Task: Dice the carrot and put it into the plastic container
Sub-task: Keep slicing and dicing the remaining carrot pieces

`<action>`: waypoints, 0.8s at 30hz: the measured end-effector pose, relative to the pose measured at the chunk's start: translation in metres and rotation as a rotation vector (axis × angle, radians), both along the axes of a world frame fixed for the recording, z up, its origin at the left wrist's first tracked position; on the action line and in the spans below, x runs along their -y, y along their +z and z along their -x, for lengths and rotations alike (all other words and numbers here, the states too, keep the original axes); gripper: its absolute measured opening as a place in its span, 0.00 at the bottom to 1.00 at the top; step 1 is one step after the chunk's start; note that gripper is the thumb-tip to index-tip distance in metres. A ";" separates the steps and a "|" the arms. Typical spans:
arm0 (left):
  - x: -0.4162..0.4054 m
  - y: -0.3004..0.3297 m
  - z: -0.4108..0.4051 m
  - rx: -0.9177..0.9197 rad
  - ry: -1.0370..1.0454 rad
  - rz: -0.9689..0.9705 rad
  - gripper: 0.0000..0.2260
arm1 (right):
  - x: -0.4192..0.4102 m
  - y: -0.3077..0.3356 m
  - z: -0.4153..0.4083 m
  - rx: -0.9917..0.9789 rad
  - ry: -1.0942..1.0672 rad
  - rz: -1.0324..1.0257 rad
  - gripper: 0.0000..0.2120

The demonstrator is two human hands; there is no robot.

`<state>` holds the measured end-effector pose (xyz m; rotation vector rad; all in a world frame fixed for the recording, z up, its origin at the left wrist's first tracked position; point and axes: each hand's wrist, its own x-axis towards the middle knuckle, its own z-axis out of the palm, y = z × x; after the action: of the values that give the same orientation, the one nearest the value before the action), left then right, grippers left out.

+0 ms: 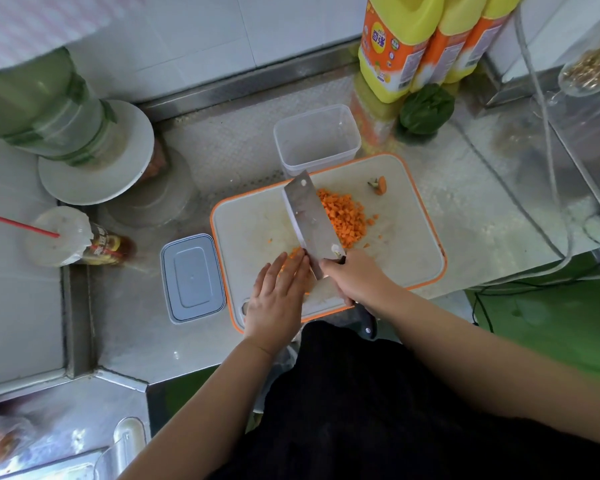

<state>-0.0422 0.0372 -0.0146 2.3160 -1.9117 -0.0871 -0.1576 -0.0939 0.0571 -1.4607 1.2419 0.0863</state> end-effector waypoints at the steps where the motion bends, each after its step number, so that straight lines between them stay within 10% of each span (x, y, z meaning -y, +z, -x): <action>1: 0.002 0.003 0.002 -0.023 0.033 -0.019 0.23 | 0.004 0.001 0.002 -0.007 0.005 -0.002 0.21; 12: 0.031 0.025 0.022 0.002 0.172 -0.103 0.30 | 0.031 -0.004 0.018 -0.046 0.179 0.020 0.14; 24: 0.039 0.035 0.027 -0.251 0.597 0.164 0.03 | 0.061 -0.016 0.045 -0.076 0.367 0.172 0.12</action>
<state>-0.0693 -0.0014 0.0205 2.5074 -1.0224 -0.1405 -0.2028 -0.1545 0.0411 -1.8382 1.0486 0.2899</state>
